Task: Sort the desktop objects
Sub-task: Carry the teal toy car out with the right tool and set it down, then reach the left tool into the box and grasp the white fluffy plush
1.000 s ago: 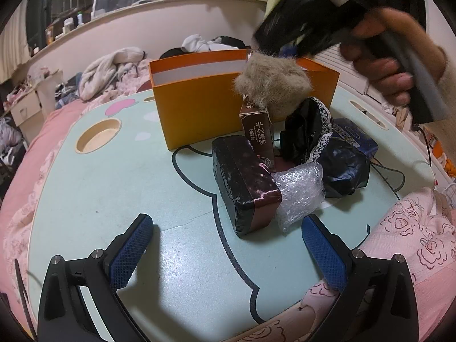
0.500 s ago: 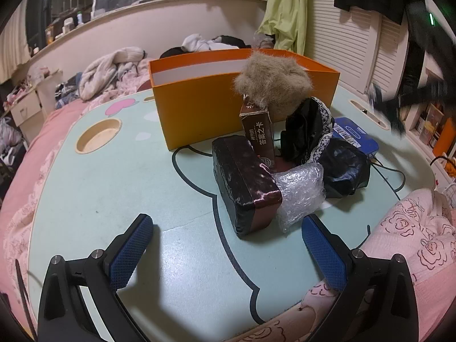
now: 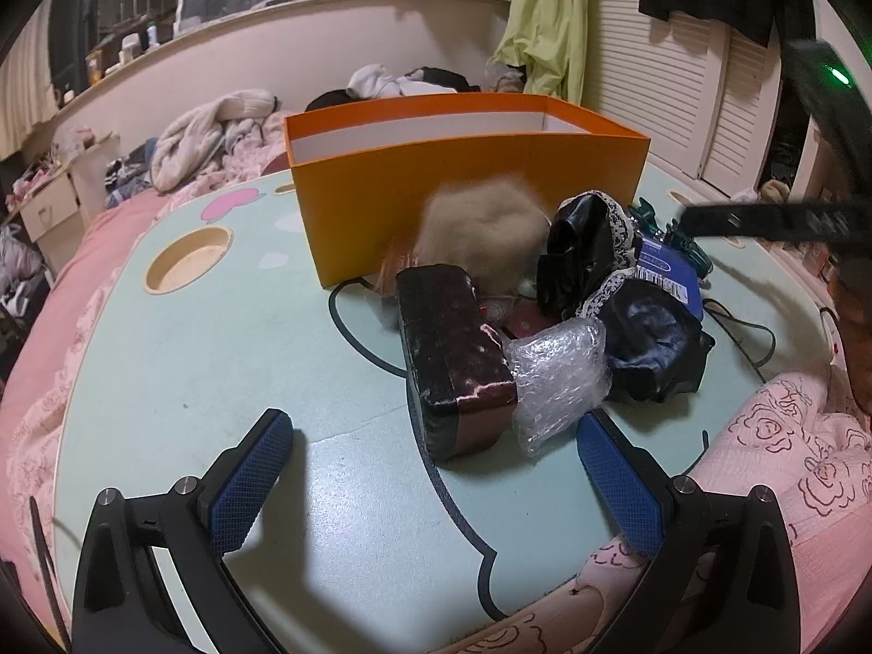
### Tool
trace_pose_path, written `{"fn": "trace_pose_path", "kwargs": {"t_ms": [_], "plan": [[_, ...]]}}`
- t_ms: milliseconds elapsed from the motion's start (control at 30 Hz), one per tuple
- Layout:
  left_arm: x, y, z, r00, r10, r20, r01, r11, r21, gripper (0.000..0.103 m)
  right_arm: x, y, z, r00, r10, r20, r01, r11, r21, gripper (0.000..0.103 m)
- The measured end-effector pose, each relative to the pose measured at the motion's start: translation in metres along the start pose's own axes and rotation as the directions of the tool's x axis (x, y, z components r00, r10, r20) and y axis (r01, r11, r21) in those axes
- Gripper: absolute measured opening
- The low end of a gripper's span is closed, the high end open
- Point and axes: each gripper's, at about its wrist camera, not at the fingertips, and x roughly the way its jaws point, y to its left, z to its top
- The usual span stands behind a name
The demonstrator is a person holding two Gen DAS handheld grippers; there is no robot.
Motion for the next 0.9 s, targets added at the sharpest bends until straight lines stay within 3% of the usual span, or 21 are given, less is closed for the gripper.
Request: {"fn": "trace_pose_path", "kwargs": {"t_ms": [167,200,233,267,333,400,633,700,733,800,900], "plan": [[0.0,0.0,0.0,1.0,0.0,0.0,0.0,1.0,0.0,0.103,-0.004,0.005,-0.048,1.0,-0.009,0.027,0.011,0.997,-0.082,0.068],[0.001,-0.001,0.0,1.0,0.002,-0.002,-0.002,1.0,0.002,0.103,0.006,0.003,-0.05,0.999,-0.035,0.028,0.037,0.994,-0.103,0.074],[0.002,-0.003,0.001,1.0,0.005,-0.002,-0.005,1.0,0.005,0.103,0.005,0.011,-0.059,0.99,-0.094,0.106,0.108,0.985,-0.132,0.088],[0.002,-0.002,0.001,1.0,0.004,-0.003,-0.004,1.0,0.004,0.103,0.005,0.014,-0.063,0.983,-0.105,0.153,0.124,0.985,-0.121,0.09],[0.002,-0.003,0.002,1.0,0.004,-0.003,-0.004,1.0,0.005,0.103,0.011,0.015,-0.056,0.99,-0.049,0.129,0.064,0.991,-0.121,0.091],[0.002,-0.003,0.002,1.0,0.005,-0.003,-0.005,1.0,0.007,0.103,0.017,0.014,-0.05,0.993,-0.043,0.113,0.056,0.992,-0.112,0.102],[0.008,-0.007,0.004,1.0,-0.008,-0.007,0.008,1.0,-0.003,0.103,0.022,0.014,-0.048,0.991,-0.045,0.125,0.059,0.992,-0.111,0.102],[0.008,-0.009,0.006,0.999,-0.046,-0.021,0.045,0.999,-0.024,0.1,0.022,0.015,-0.048,0.991,-0.045,0.125,0.059,0.992,-0.111,0.102],[0.005,-0.009,0.007,0.996,-0.084,-0.03,0.082,0.996,-0.046,0.089,0.021,0.016,-0.049,0.991,-0.045,0.126,0.06,0.992,-0.111,0.102],[-0.003,-0.006,0.018,0.983,-0.179,-0.029,0.173,0.976,-0.135,0.076,0.022,0.016,-0.048,0.991,-0.045,0.126,0.059,0.992,-0.11,0.102],[-0.023,-0.007,0.052,0.956,-0.279,0.089,0.292,0.933,-0.213,0.075,0.021,0.016,-0.049,0.991,-0.045,0.129,0.06,0.992,-0.11,0.102]]}}
